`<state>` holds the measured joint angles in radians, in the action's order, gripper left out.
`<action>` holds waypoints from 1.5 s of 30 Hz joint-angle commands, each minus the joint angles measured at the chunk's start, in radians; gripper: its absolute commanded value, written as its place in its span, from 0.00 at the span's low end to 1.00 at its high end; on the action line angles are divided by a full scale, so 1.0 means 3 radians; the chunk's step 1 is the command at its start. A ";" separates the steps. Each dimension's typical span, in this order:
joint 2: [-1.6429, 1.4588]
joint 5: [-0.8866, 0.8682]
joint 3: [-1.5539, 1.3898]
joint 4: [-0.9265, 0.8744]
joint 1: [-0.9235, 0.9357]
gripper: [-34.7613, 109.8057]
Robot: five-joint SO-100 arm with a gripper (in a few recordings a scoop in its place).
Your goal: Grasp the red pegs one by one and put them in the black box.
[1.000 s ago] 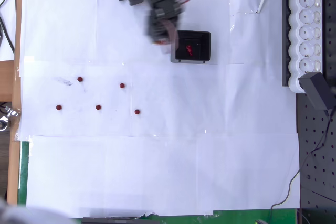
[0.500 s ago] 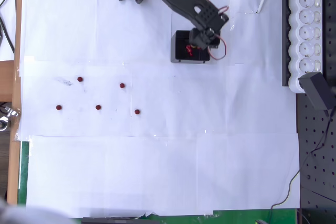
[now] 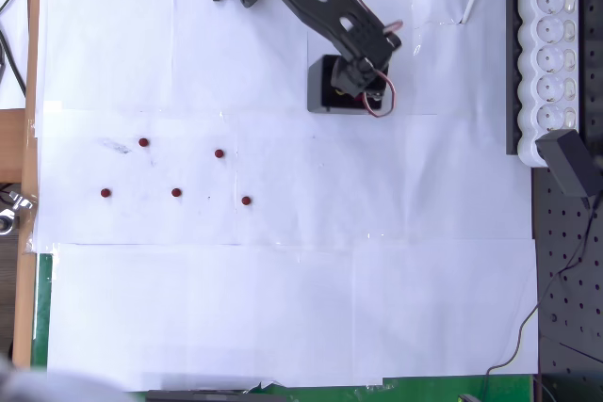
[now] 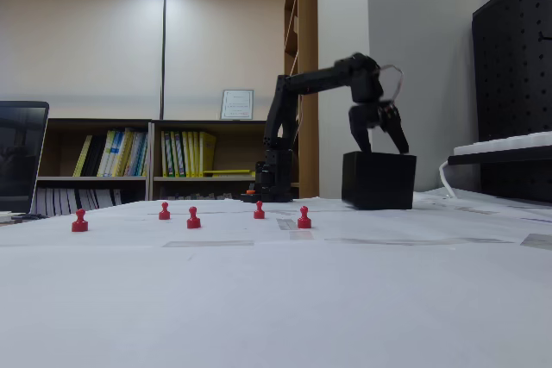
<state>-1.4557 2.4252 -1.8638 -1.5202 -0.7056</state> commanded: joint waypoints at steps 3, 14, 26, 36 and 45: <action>0.1023 -0.0286 0.0112 0.0031 0.0522 0.42; 0.2301 -0.1948 0.3855 0.2577 0.1774 0.34; 0.1176 -0.2485 0.4709 0.5241 0.2383 0.37; 0.0516 -0.2541 0.4648 0.6008 0.2459 0.36; 0.0000 -0.2587 0.4489 0.6550 0.2562 0.37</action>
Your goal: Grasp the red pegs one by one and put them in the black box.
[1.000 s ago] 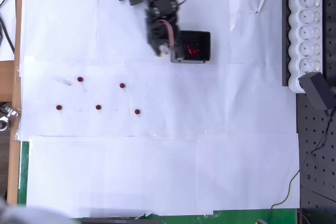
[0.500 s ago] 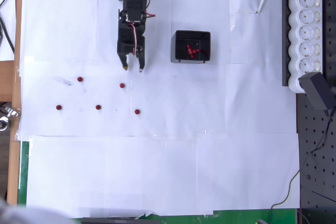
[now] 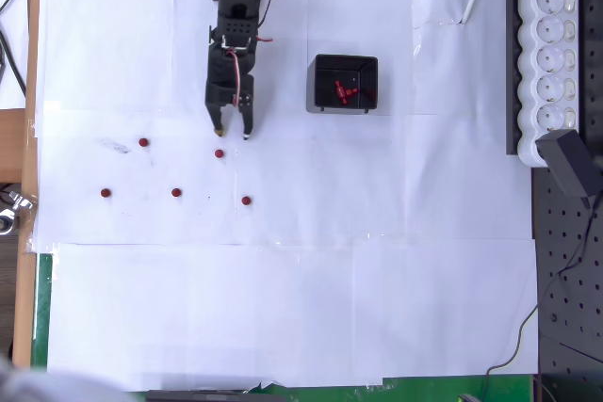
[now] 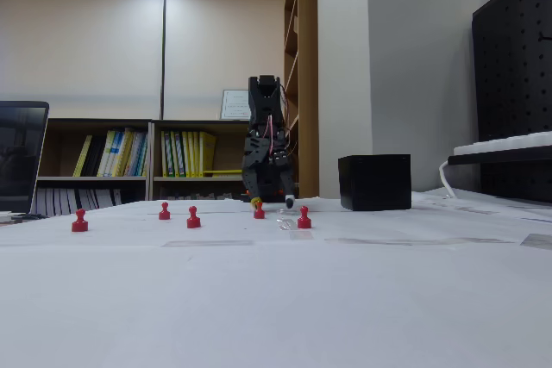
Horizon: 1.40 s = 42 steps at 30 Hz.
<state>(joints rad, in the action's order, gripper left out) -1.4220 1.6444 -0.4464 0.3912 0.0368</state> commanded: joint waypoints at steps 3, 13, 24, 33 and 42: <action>-0.0240 0.0010 -0.0332 0.0225 0.0128 0.37; -0.0614 -0.0026 -0.0716 0.0230 0.0220 0.36; -0.0767 -0.0072 -0.0833 0.0307 0.0245 0.36; -0.0844 -0.0056 -0.0803 0.0460 0.0251 0.36; -0.0854 -0.0107 -0.0793 0.0465 0.0251 0.34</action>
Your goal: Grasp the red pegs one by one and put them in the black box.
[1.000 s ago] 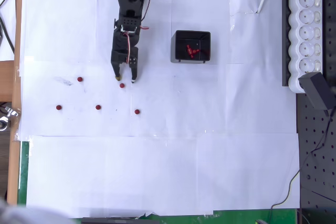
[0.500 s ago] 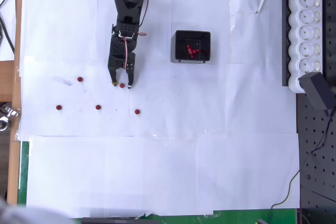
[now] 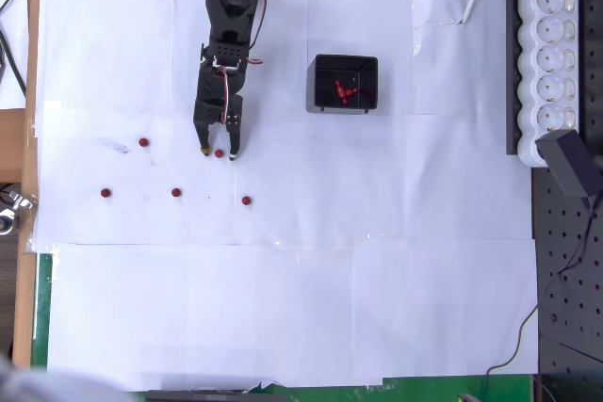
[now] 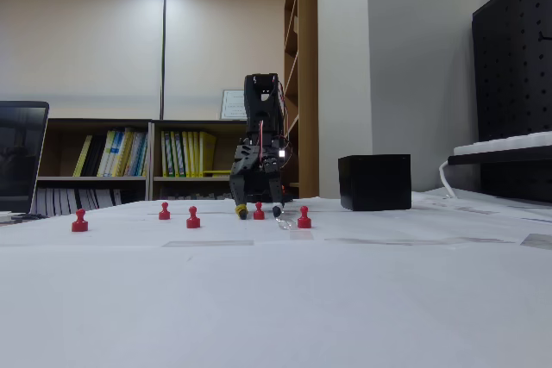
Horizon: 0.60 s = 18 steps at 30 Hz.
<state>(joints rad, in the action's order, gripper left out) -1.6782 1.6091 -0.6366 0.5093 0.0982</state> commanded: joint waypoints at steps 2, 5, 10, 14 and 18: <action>-0.0005 -0.0005 -0.0159 0.0072 0.0046 0.33; -0.0005 -0.0010 -0.0159 0.0082 0.0046 0.31; 0.0015 -0.0015 -0.0153 0.0077 0.0046 0.25; 0.0112 -0.0015 -0.0097 -0.0020 0.0046 0.24; 0.0578 0.0102 -0.0368 -0.1319 0.0010 0.24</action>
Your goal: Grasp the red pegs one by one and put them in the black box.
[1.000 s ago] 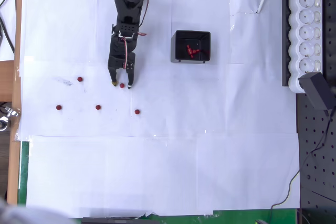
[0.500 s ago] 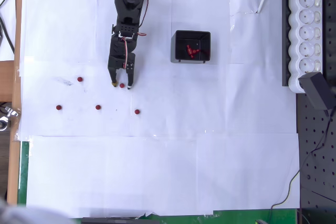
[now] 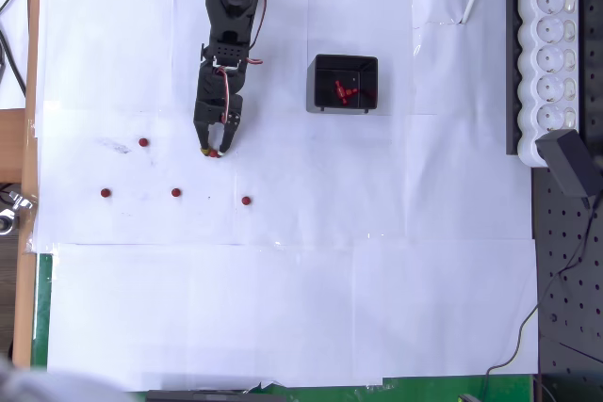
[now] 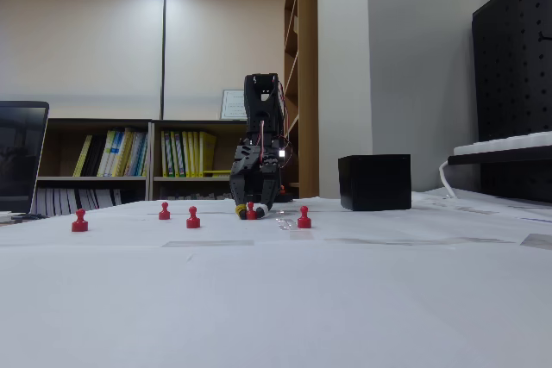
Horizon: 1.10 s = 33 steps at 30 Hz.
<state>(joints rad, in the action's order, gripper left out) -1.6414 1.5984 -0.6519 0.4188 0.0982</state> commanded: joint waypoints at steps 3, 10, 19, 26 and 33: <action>0.0844 0.0419 -0.1012 -0.2930 -0.0087 0.24; 0.1529 0.1135 -0.2383 -0.5788 -0.0731 0.24; 0.1432 0.2117 -0.3850 -0.7332 -0.2332 0.24; 0.0757 0.2633 -0.3855 -0.6995 -0.2904 0.24; 0.0097 0.2777 -0.3912 -0.6514 -0.3001 0.24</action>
<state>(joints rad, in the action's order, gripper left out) -1.5647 2.4068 -1.7411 -1.5723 -0.7762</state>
